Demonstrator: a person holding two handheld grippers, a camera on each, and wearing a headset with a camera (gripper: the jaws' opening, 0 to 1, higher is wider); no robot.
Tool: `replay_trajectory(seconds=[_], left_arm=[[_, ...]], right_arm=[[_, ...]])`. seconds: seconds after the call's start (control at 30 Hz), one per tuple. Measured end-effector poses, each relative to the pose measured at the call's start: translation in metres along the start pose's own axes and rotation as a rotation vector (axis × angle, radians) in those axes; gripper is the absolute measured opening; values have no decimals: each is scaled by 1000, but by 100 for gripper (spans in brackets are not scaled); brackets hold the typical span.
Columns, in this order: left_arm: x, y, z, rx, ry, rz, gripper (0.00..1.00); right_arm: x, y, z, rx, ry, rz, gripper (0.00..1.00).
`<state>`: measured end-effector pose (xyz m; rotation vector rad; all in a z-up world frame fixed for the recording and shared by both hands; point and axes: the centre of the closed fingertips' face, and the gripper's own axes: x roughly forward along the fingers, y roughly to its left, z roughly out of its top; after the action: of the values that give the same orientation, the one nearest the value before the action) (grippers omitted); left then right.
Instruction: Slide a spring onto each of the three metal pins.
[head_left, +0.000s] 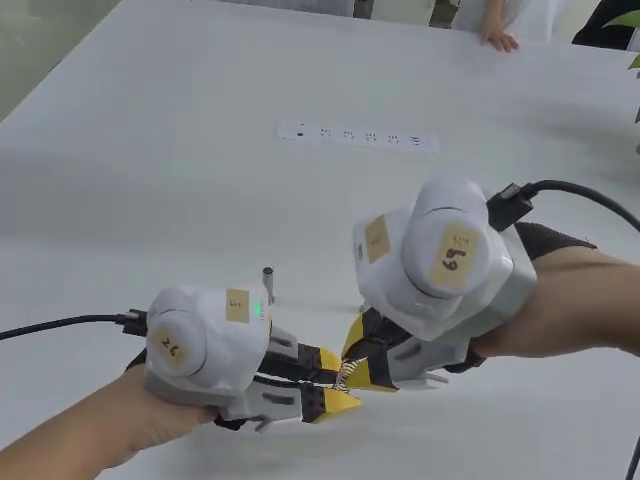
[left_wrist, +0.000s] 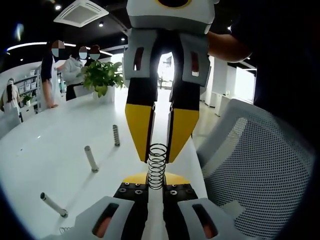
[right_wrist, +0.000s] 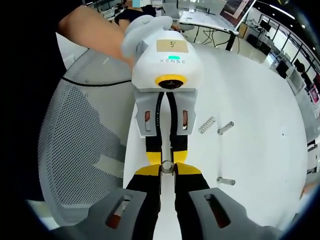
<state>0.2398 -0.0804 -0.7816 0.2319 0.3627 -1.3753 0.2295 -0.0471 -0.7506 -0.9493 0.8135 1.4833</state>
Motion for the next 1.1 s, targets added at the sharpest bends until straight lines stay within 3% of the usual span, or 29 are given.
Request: replay_trajectory(seconds=[0.23, 0.53, 1.1], left_arm=[[-4, 3, 3, -28, -36, 18, 2], [-9, 6, 6, -32, -37, 33, 3], [-19, 11, 7, -37, -33, 66, 19]], right_arm=[[-2, -3, 5, -2, -6, 0, 6], [-3, -6, 10, -6, -10, 6, 6], [-7, -10, 6, -13, -2, -22, 7]])
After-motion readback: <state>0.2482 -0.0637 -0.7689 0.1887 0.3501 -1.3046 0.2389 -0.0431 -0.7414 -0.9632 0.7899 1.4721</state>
